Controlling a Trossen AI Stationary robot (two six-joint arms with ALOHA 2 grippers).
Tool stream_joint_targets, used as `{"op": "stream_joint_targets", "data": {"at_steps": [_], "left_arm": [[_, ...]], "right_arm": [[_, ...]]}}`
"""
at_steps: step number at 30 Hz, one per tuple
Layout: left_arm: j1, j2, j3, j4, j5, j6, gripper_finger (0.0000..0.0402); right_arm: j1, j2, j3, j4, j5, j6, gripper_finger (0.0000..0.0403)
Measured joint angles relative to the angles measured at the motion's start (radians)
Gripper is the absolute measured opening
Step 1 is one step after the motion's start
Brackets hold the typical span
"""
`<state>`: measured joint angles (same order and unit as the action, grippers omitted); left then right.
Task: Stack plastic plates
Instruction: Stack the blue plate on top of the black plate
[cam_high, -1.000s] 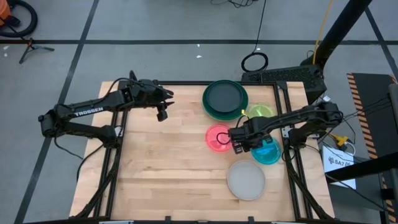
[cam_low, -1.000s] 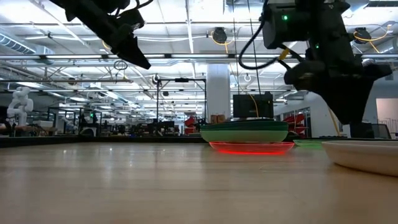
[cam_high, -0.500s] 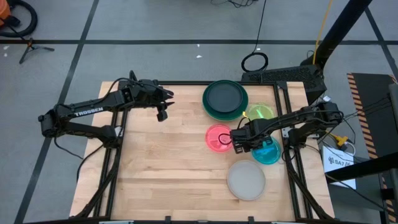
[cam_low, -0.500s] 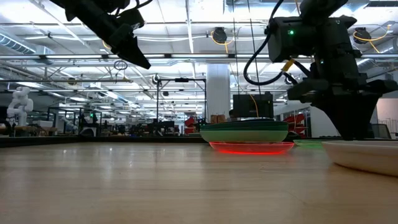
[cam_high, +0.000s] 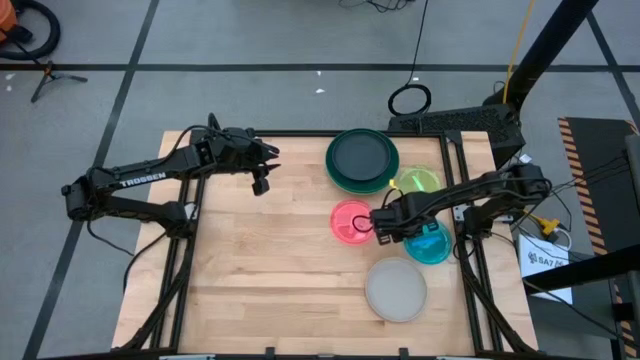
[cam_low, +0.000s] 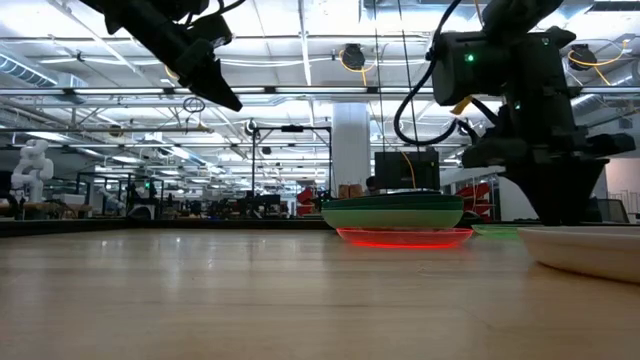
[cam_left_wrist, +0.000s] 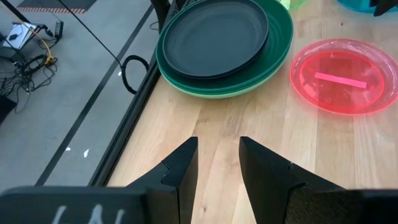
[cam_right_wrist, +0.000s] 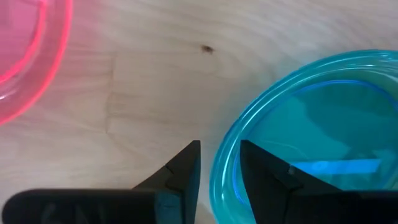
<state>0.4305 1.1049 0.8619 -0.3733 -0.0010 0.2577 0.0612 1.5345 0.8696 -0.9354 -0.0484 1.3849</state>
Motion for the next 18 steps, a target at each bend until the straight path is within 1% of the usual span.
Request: {"op": "stream_joint_targets", "data": {"at_steps": [6,9,12,18], "left_arm": [[0.000,0.000,0.000,-0.003,0.000,0.000,0.0124],[0.000,0.000,0.000,-0.004,0.000,0.000,0.0124],[0.000,0.000,0.001,-0.003,0.000,0.000,0.0124],[0.000,0.000,0.001,-0.002,0.000,0.002,0.0124]], "right_arm": [[0.000,0.050,0.000,0.012,-0.004,-0.032,0.0105],[0.000,0.053,0.000,0.016,-0.005,-0.035,0.0099],[0.000,0.049,0.000,0.022,-0.005,-0.035,0.0079],[0.000,0.046,0.000,0.033,-0.006,-0.035,0.0020]]}}
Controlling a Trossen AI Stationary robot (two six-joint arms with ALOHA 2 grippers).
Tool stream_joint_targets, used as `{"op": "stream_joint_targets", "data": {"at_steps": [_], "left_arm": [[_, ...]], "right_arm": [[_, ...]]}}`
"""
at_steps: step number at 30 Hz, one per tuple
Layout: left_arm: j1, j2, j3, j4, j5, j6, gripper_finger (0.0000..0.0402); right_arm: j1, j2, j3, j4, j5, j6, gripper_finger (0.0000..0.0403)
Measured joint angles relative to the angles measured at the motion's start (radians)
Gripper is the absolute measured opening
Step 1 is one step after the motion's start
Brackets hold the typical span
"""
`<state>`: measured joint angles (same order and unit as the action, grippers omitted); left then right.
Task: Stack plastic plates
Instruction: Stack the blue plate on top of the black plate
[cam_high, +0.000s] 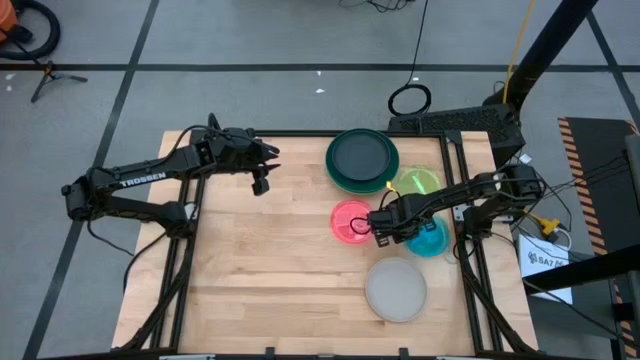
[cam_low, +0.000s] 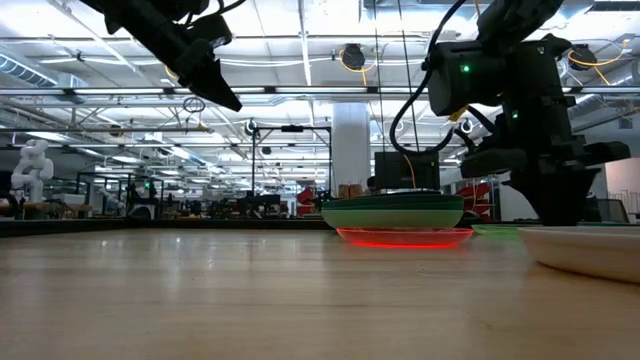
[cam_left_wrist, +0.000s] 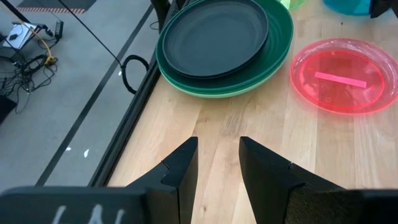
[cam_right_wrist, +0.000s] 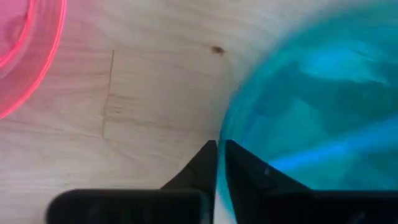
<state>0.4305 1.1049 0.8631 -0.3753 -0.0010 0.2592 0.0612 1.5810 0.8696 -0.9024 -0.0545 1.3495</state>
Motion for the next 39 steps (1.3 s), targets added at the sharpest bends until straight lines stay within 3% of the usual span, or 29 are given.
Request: {"op": "stream_joint_targets", "data": {"at_steps": [3,21,39], "left_arm": [[0.000,0.000,0.000,0.000,0.000,0.000,0.0124],[0.000,0.000,0.000,0.002,0.000,0.005,0.0124],[0.000,0.000,0.000,-0.009,0.000,0.008,0.0124]], "right_arm": [[0.000,0.000,0.000,0.005,-0.004,-0.004,0.0004],[0.000,-0.024,0.014,-0.034,-0.055,-0.082,0.0002],[-0.001,-0.017,0.064,-0.002,0.032,-0.087,0.0016]]}}
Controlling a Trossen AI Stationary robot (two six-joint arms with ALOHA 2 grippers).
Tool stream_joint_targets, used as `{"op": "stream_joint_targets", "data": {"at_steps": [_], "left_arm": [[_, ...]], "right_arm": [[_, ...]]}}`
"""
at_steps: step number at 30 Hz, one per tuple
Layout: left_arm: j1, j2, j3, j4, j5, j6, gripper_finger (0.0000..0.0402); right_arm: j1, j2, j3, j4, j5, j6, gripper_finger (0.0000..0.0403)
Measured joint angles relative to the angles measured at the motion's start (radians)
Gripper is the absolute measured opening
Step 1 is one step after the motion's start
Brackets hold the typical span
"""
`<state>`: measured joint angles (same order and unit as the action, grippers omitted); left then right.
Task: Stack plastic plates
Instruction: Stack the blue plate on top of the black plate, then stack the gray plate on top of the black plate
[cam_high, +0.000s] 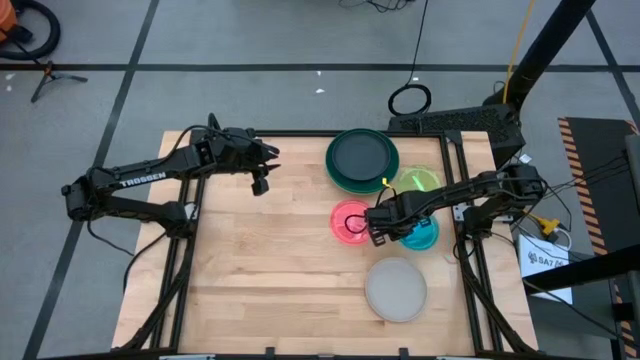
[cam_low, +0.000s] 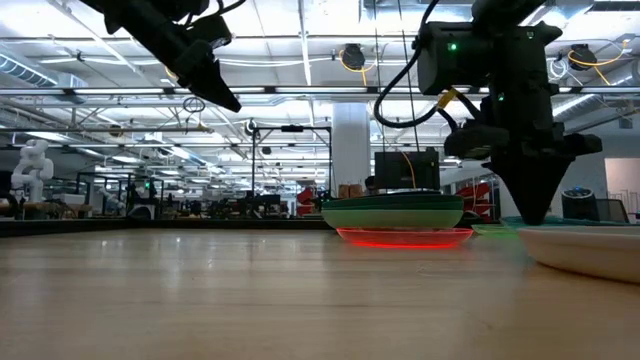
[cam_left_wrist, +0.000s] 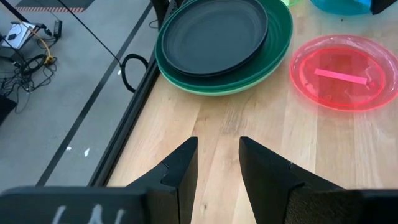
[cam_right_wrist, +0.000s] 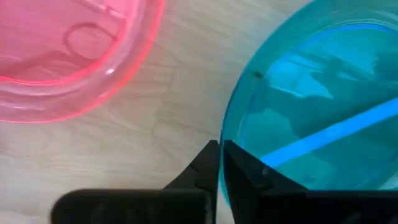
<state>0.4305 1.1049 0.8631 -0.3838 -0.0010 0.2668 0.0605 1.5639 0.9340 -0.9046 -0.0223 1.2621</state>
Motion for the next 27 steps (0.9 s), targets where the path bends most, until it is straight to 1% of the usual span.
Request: {"op": "stream_joint_targets", "data": {"at_steps": [4,9,12,15,17,19,21,24,27], "left_arm": [[0.000,0.000,0.000,-0.014,0.000,0.005,0.0124],[0.000,0.000,0.000,-0.019,0.000,0.011,0.0124],[0.000,0.000,0.000,-0.019,0.000,0.012,0.0124],[0.000,0.000,0.000,-0.019,0.000,0.012,0.0124],[0.000,0.000,0.000,-0.018,0.000,0.012,0.0124],[0.000,0.000,0.000,-0.019,0.000,0.012,0.0124],[0.000,0.000,0.000,-0.019,0.000,0.012,0.0124],[0.000,0.000,0.000,-0.031,0.000,0.013,0.0124],[0.000,0.000,0.000,-0.034,0.000,0.022,0.0124]], "right_arm": [[0.000,0.000,0.000,0.021,-0.009,-0.024,0.0056],[-0.005,-0.005,0.015,-0.024,-0.083,-0.090,0.0111],[-0.002,-0.005,0.049,-0.036,-0.138,-0.219,0.0130],[0.022,-0.005,0.087,0.001,-0.166,-0.386,0.0136],[0.049,-0.005,0.103,0.051,-0.166,-0.537,0.0135],[0.089,-0.006,0.104,0.099,-0.166,-0.700,0.0132],[0.134,-0.002,0.104,0.121,-0.164,-0.818,0.0131],[0.188,0.003,0.103,0.110,-0.148,-0.893,0.0131],[0.225,0.007,0.103,0.107,-0.081,-0.895,0.0131]]}}
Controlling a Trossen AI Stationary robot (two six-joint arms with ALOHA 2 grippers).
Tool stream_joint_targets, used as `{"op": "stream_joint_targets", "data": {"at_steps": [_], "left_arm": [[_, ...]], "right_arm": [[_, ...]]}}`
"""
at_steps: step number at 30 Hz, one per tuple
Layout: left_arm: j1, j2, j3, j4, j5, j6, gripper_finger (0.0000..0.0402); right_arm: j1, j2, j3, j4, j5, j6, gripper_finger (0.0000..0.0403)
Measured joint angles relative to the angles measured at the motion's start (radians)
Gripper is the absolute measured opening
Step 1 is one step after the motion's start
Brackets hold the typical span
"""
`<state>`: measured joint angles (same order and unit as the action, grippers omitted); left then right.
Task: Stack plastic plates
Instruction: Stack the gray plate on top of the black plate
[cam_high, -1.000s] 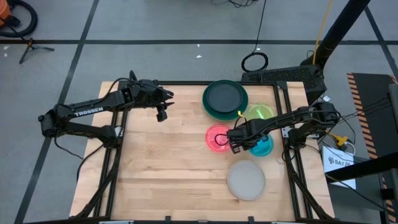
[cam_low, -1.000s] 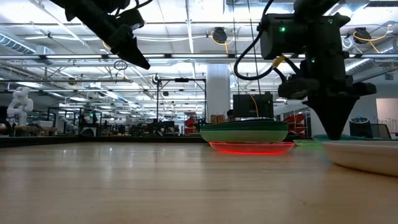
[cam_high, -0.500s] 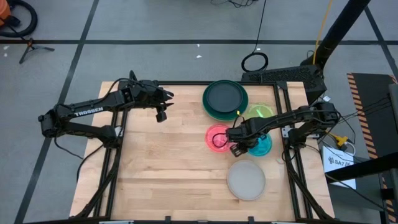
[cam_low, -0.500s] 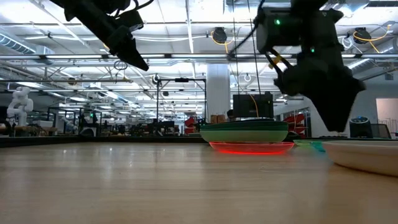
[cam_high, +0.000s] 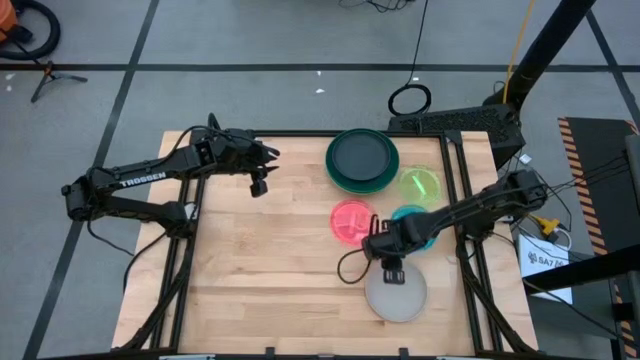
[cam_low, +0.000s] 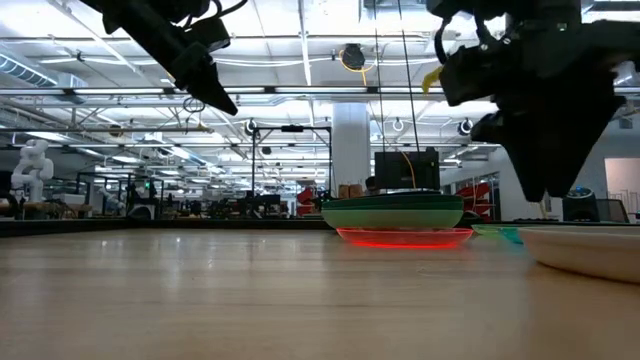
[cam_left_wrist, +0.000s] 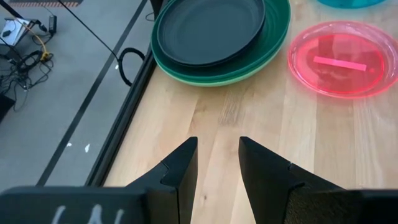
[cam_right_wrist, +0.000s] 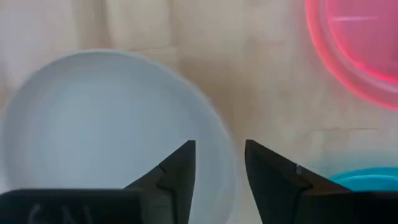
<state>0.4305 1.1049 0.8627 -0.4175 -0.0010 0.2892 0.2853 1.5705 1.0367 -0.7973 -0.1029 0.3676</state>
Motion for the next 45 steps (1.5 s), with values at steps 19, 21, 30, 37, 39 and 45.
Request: {"op": "stream_joint_targets", "data": {"at_steps": [19,21,30,37,39,45], "left_arm": [[0.000,0.000,0.000,0.002,0.000,0.004,0.0124],[0.000,0.000,0.000,0.002,0.000,0.004,0.0124],[0.000,0.000,0.000,0.003,0.000,0.004,0.0124],[0.000,0.000,0.000,0.003,0.000,0.007,0.0124],[0.000,0.000,0.000,0.003,0.000,0.009,0.0124],[0.000,0.000,0.000,0.003,0.000,0.016,0.0124]], "right_arm": [[0.038,0.159,0.000,0.083,0.060,-0.026,0.0124],[0.038,0.159,0.000,0.092,0.049,-0.044,0.0110],[0.037,0.152,0.000,0.106,-0.005,-0.068,0.0010],[0.020,0.107,-0.001,0.144,-0.050,-0.050,0.0005],[0.002,0.076,-0.001,0.165,-0.052,-0.028,0.0004],[-0.080,-0.019,-0.001,0.234,-0.020,0.069,0.0003]]}}
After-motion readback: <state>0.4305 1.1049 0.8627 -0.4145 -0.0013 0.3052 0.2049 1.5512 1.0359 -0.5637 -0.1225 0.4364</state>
